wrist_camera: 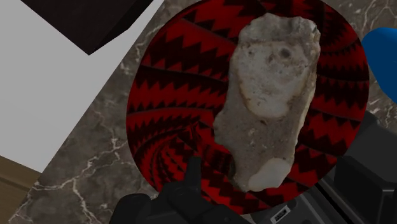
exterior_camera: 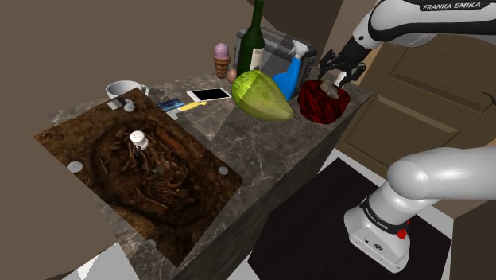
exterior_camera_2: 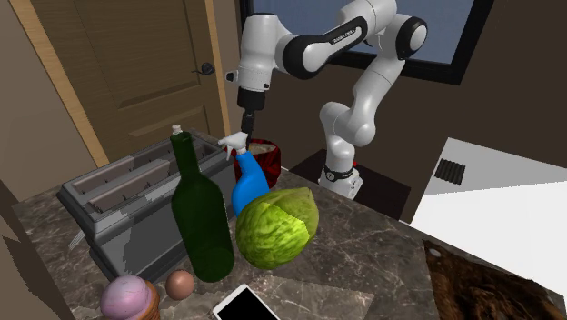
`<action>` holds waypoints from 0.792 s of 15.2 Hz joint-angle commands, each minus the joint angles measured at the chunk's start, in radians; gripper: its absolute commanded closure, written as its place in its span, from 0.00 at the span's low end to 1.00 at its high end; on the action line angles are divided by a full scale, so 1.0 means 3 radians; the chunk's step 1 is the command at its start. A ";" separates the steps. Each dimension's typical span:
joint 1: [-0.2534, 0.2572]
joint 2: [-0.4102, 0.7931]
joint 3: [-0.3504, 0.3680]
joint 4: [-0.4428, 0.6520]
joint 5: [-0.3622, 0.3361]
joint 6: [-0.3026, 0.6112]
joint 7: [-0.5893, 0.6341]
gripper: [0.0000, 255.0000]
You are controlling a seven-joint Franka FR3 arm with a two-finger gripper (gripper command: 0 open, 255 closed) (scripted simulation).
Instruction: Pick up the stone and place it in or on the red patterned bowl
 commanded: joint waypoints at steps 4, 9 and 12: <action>-0.0019 -0.0146 -0.0042 0.0313 -0.0039 -0.0461 0.0013 0.00; -0.0019 -0.0146 -0.0042 0.0313 -0.0039 -0.0461 0.0013 0.00; -0.0019 -0.0146 -0.0042 0.0313 -0.0039 -0.0461 0.0013 0.00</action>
